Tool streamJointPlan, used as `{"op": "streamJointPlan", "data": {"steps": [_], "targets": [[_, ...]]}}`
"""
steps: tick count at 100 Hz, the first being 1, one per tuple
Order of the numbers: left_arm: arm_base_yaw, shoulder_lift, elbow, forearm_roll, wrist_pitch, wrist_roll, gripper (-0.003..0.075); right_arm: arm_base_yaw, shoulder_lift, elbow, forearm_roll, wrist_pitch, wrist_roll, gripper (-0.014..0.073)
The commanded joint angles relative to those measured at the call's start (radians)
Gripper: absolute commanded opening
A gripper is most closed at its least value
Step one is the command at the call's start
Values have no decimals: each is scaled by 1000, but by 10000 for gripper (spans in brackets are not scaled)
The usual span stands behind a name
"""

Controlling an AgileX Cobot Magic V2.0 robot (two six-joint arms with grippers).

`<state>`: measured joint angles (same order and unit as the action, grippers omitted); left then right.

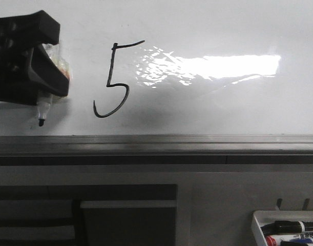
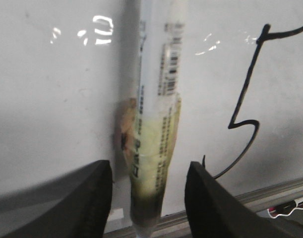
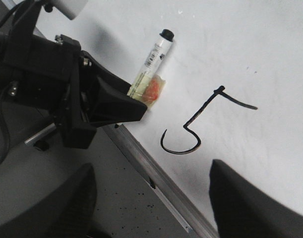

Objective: Write number 5 on whiteboard

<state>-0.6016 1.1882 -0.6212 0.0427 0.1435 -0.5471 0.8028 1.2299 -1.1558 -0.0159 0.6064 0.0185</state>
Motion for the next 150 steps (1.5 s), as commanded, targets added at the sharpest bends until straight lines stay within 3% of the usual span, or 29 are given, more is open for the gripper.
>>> {"op": "streamJointPlan", "data": {"steps": [1, 16, 28, 35, 50, 79, 103, 122, 150], "targets": [[2, -61, -28, 3, -56, -9, 317, -8, -29, -27, -11, -77, -9, 426], [2, -147, -24, 13, -28, -9, 317, -8, -35, -27, -11, -75, -9, 316], [0, -249, -8, 56, -13, -7, 310, -8, -67, -25, -11, -73, 4, 65], [0, -322, 5, 81, -15, 6, 260, -8, -102, -5, -11, -92, 4, -72], [0, -481, 54, 87, -30, 9, -22, -8, -225, 126, -18, -228, 9, -61], [0, -769, 298, 306, -168, 11, -20, -8, -638, 631, -44, -628, 9, -61], [0, -870, 438, 347, -271, 11, -20, -8, -959, 931, -49, -631, 9, -61], [0, -870, 442, 347, -269, 11, -20, -8, -1101, 1023, -49, -633, 9, -61], [0, -870, 442, 347, -267, 11, -20, -8, -1112, 1031, -49, -626, 9, -61]]}}
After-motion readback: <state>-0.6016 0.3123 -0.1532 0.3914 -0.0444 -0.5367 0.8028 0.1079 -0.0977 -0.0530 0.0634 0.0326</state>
